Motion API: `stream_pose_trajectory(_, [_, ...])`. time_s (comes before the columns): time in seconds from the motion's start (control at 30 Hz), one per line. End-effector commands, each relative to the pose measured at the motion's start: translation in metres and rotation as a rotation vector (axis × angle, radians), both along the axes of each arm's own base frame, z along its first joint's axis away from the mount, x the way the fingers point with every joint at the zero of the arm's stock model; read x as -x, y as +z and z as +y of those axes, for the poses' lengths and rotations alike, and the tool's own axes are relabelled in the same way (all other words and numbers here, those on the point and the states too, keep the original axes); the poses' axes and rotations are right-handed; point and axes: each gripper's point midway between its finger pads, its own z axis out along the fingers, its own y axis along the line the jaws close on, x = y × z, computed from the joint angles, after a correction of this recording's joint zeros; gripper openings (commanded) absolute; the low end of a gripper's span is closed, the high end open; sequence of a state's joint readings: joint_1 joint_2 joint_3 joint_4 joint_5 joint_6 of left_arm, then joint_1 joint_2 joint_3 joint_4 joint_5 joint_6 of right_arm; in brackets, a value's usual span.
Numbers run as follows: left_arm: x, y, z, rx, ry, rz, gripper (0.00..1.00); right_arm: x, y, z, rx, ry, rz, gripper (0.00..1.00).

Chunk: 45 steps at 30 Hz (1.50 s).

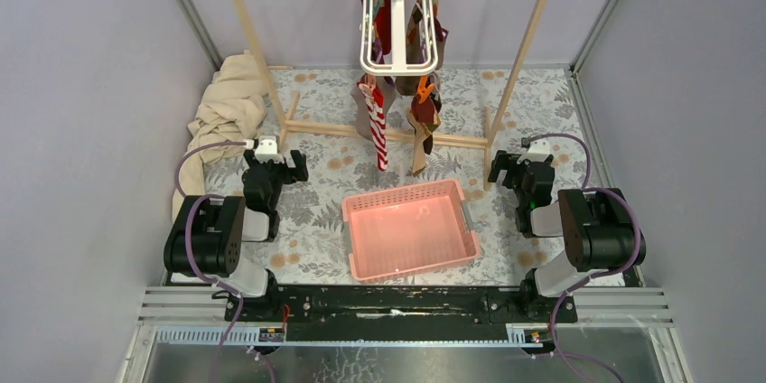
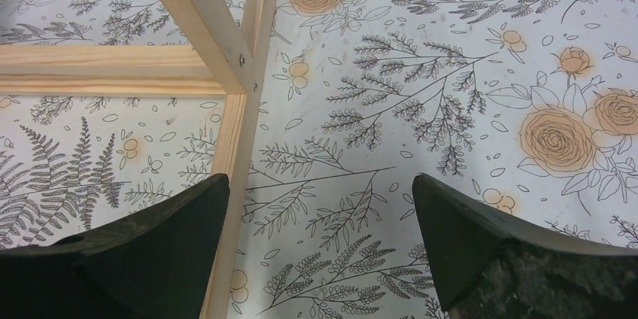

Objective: Remove the socks clipped to the hanger
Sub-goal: Remove the sock from the hanger.

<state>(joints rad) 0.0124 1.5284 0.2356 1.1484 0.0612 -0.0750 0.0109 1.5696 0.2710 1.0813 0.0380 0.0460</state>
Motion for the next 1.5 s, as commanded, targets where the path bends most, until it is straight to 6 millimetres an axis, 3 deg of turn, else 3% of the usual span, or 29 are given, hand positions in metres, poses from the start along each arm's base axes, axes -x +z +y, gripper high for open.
stream_pose_trajectory(0.0, [-0.008, 0.017, -0.002, -0.024, -0.007, -0.056, 0.99, -0.014, 0.024, 0.002, 0.012, 0.025, -0.083, 1.00])
stream_pose_trajectory(0.6, [-0.004, 0.018, -0.005, -0.029, -0.029, -0.070, 0.99, -0.008, 0.028, 0.008, 0.014, 0.063, -0.111, 1.00])
stream_pose_trajectory(0.73, [0.008, 0.034, -0.003, -0.032, -0.015, -0.138, 0.99, 0.007, 0.039, -0.002, 0.006, 0.000, -0.188, 1.00])
stream_pose_trajectory(1.0, [0.018, 0.058, -0.016, -0.037, -0.076, -0.143, 0.99, 0.014, 0.061, -0.001, 0.014, 0.009, -0.208, 1.00])
stream_pose_trajectory(1.27, [0.031, 0.102, -0.022, 0.058, -0.077, -0.183, 0.99, 0.022, 0.101, 0.005, -0.029, 0.026, -0.239, 1.00])
stream_pose_trajectory(1.47, [0.037, 0.135, -0.022, 0.165, -0.043, -0.090, 0.99, 0.012, 0.156, 0.007, -0.166, -0.035, -0.163, 1.00])
